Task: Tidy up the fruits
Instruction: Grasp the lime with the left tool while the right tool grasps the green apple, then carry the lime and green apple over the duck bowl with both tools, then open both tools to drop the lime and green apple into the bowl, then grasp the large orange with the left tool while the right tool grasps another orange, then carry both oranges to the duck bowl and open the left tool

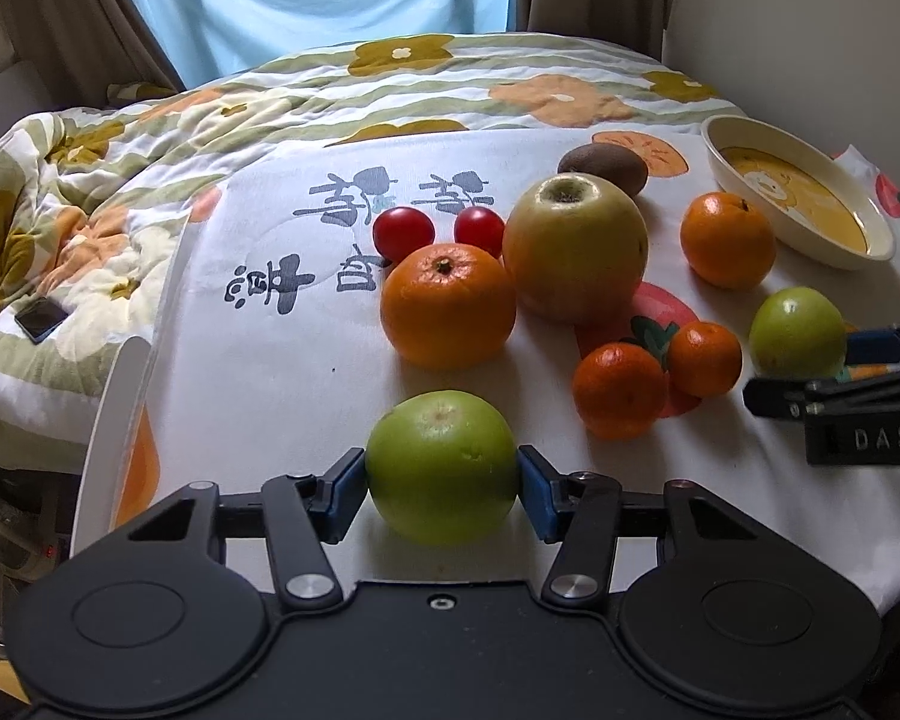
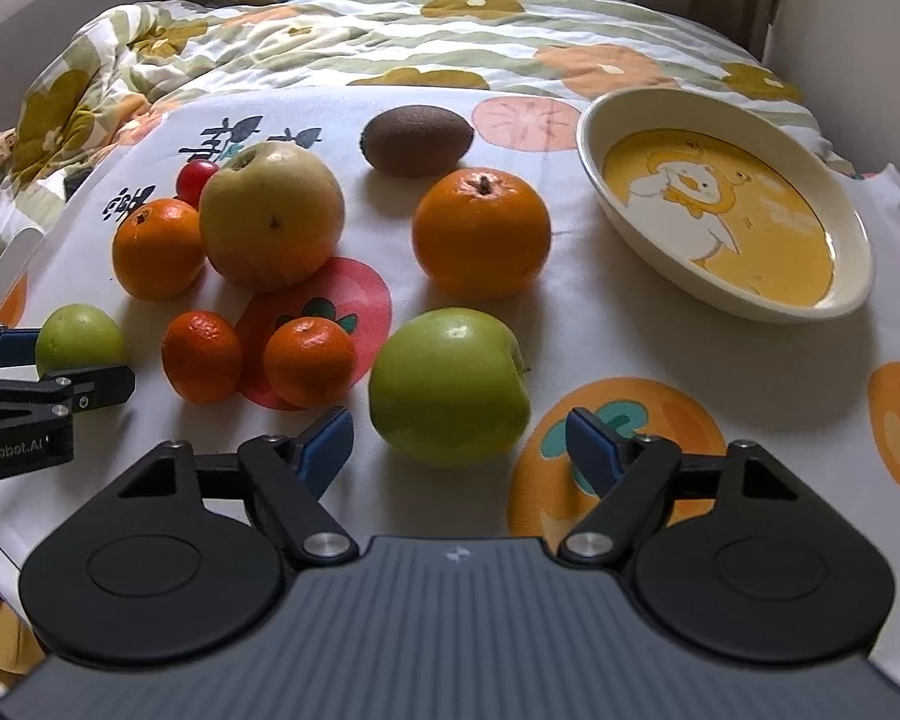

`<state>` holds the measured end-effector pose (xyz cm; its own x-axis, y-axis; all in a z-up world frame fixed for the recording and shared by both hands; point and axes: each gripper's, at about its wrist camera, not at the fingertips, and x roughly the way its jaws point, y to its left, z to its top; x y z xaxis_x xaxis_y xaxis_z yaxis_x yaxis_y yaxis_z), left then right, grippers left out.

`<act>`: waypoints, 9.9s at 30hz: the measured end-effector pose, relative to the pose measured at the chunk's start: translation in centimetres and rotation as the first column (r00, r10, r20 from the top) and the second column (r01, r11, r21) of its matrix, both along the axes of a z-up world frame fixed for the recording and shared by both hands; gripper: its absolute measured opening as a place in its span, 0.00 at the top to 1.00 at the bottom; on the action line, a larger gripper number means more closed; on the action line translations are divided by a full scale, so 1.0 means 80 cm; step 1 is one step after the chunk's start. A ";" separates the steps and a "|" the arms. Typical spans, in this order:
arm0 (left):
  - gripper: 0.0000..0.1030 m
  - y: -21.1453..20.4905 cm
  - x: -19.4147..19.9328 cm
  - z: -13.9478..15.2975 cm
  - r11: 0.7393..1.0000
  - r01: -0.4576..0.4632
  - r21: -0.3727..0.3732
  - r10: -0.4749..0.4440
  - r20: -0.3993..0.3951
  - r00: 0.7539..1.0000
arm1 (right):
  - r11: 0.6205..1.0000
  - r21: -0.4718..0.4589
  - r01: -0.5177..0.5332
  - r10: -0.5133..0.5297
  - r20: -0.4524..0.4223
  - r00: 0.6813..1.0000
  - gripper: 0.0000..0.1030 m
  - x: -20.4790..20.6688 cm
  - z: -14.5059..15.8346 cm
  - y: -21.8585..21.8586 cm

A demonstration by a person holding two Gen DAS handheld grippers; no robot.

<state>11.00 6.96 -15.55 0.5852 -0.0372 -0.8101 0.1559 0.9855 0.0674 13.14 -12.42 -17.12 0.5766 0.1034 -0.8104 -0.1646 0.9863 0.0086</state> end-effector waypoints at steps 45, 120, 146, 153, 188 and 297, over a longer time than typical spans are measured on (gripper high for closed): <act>0.44 -0.228 -0.024 0.164 0.995 0.008 -0.097 0.017 0.257 0.966 | 0.995 0.072 -0.065 0.052 0.161 0.986 0.31 -0.020 0.145 -0.236; 0.09 -0.234 0.177 0.094 0.994 0.097 -0.051 -0.088 0.155 0.984 | 0.978 -0.119 -0.169 0.185 0.136 0.973 0.31 0.179 0.034 -0.234; 0.09 -0.228 0.085 0.132 0.996 0.023 -0.081 -0.005 0.225 0.974 | 1.000 -0.003 -0.024 0.024 0.244 0.970 0.00 0.100 0.112 -0.273; 0.08 -0.217 0.017 0.153 0.995 -0.037 -0.088 0.061 0.282 0.957 | 0.997 0.080 -0.011 -0.008 0.234 0.972 0.00 0.050 0.149 -0.279; 0.02 0.000 0.013 0.085 1.000 0.018 -0.017 -0.015 0.186 0.982 | 0.994 0.112 0.018 -0.039 0.191 0.981 0.00 0.007 0.105 -0.064; 0.38 -0.295 0.082 0.102 0.968 0.200 -0.152 -0.177 0.156 0.972 | 0.984 0.123 0.131 -0.151 0.169 0.974 0.27 0.033 0.123 -0.314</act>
<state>17.60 -16.68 -7.39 0.6617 -0.2847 -0.6936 0.3407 0.9382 -0.0600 15.75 -37.57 -7.25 0.7251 0.0935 -0.6823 -0.0325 0.9943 0.1018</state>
